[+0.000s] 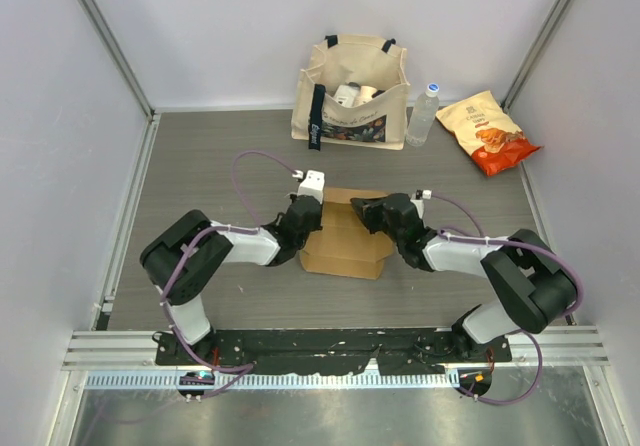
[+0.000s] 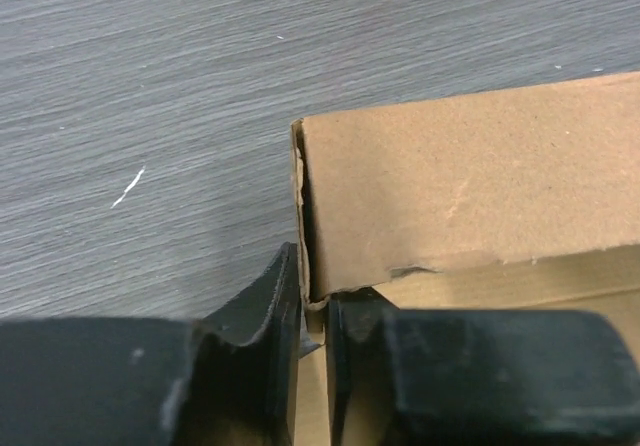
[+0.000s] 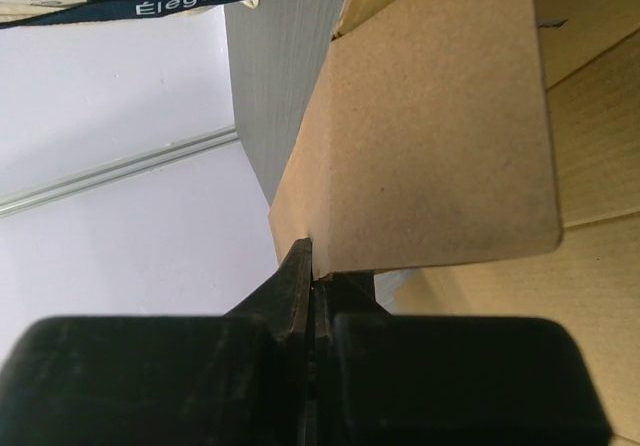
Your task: Fold the paper box
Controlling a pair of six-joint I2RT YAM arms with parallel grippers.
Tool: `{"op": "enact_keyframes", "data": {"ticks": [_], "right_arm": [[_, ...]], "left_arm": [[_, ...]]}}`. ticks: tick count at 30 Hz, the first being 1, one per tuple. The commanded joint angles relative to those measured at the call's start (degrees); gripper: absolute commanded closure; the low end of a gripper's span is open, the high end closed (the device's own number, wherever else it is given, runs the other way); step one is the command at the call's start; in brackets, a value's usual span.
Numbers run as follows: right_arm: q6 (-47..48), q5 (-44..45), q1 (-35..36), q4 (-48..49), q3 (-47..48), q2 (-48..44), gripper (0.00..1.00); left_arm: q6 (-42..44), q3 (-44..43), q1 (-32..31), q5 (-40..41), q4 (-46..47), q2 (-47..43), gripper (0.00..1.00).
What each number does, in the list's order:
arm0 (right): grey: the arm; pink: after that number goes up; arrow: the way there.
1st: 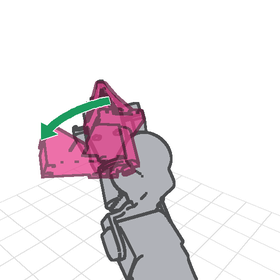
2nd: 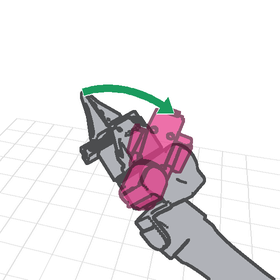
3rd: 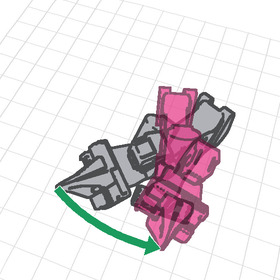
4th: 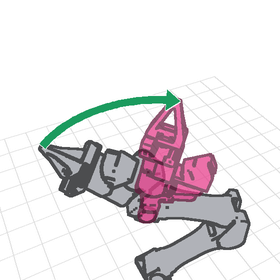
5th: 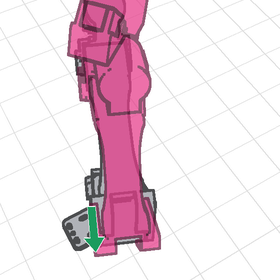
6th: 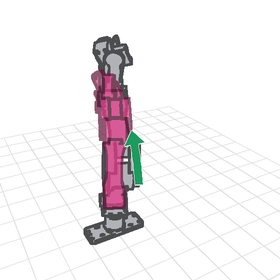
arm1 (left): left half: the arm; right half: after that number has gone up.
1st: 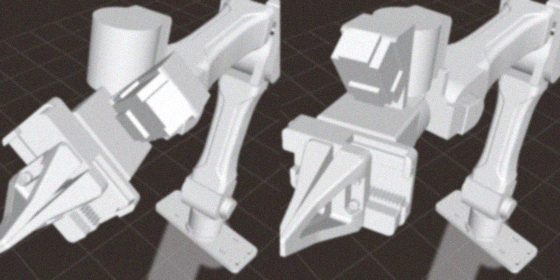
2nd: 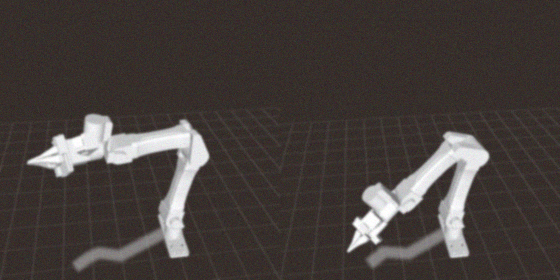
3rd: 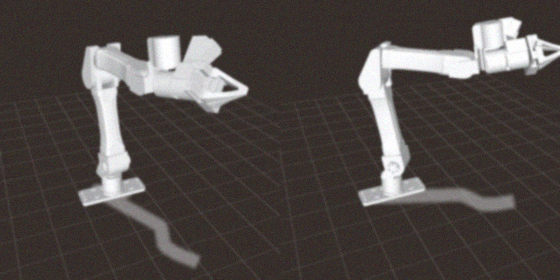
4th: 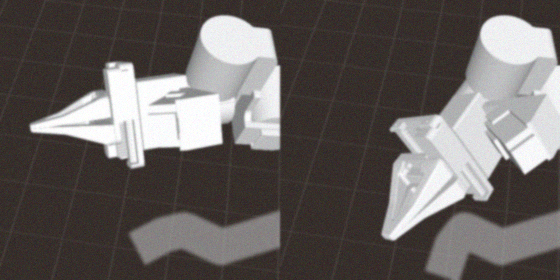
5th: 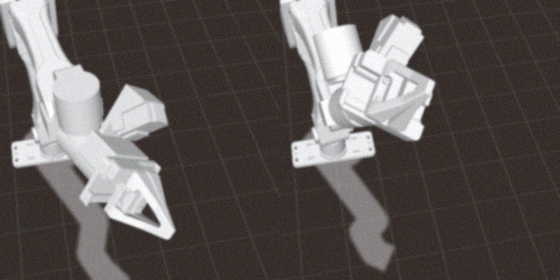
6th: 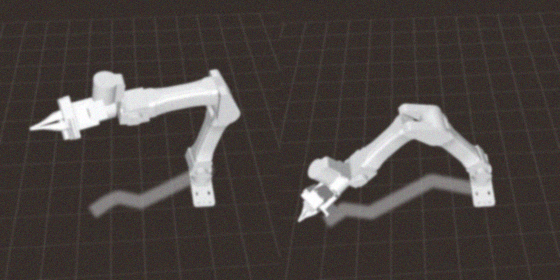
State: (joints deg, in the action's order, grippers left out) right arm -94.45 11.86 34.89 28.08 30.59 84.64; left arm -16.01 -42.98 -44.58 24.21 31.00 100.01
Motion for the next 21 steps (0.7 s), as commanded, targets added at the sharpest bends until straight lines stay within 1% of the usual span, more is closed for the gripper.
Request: {"op": "enact_keyframes", "data": {"ticks": [1, 2, 5, 7, 9, 12, 14, 15, 16, 17, 19, 20, 21], "right_arm": [[-2.39, -0.08, 1.66, -2.07, -0.62, 1.14, 0.99], [-2.84, 0.09, 1.93, -1.8, -0.88, 1.23, 0.99], [-4.33, 0.62, 3.07, -0.39, -1.58, 1.49, 0.99], [-5.12, 0.8, 3.69, 0.4, -1.85, 1.67, 0.99], [-5.56, 1.24, 4.3, 0.84, -2.37, 1.58, 0.99], [-5.57, 1.59, 4.39, 1.45, -2.9, 1.67, 0.99], [-5.65, 1.33, 4.31, 2.59, -3.34, 1.84, 0.99], [-5.65, 1.24, 4.3, 3.38, -3.86, 1.84, 0.99], [-5.74, 1.33, 4.3, 3.65, -4.04, 1.67, 0.99], [-5.39, 1.5, 4.3, 3.74, -4.13, 1.58, 0.99], [-4.95, 1.68, 4.13, 3.65, -4.14, 1.23, 0.99], [-4.51, 1.59, 4.04, 3.48, -4.22, 0.88, 0.98], [-4.25, 1.59, 3.87, 3.3, -4.13, 0.79, 0.99]], "left_arm": [[-4.55, -2.89, -1.91, 19.01, -0.32, 2.99, 0.93], [-5.17, -3.16, -2.18, 20.86, -1.03, 3.7, 1.0], [-8.15, -3.95, -2.44, 21.59, -1.47, 5.81, 1.0], [-10.26, -5.62, -2.36, 21.15, -4.53, 6.69, 1.0], [-11.67, -5.71, -2.44, 20.36, -4.81, 6.61, 1.0], [-11.68, -5.53, -2.27, 17.03, -4.02, 5.99, 1.0], [-10.45, -4.4, -2.27, 12.11, -2.36, 4.59, 0.99], [-10.01, -3.78, -2.18, 10.7, -1.92, 3.97, 0.88], [-9.83, -2.99, -2.09, 9.29, -1.13, 3.27, 0.81], [-9.83, -1.24, -1.92, 7.8, -0.95, 1.7, 0.65], [-10.0, 0.7, -1.65, 6.47, 0.02, -0.07, 0.54], [-10.01, 2.97, -0.96, 5.42, 0.72, -2.08, 0.46], [-10.09, 4.04, -0.52, 2.02, 1.68, -3.05, 0.44]]}}
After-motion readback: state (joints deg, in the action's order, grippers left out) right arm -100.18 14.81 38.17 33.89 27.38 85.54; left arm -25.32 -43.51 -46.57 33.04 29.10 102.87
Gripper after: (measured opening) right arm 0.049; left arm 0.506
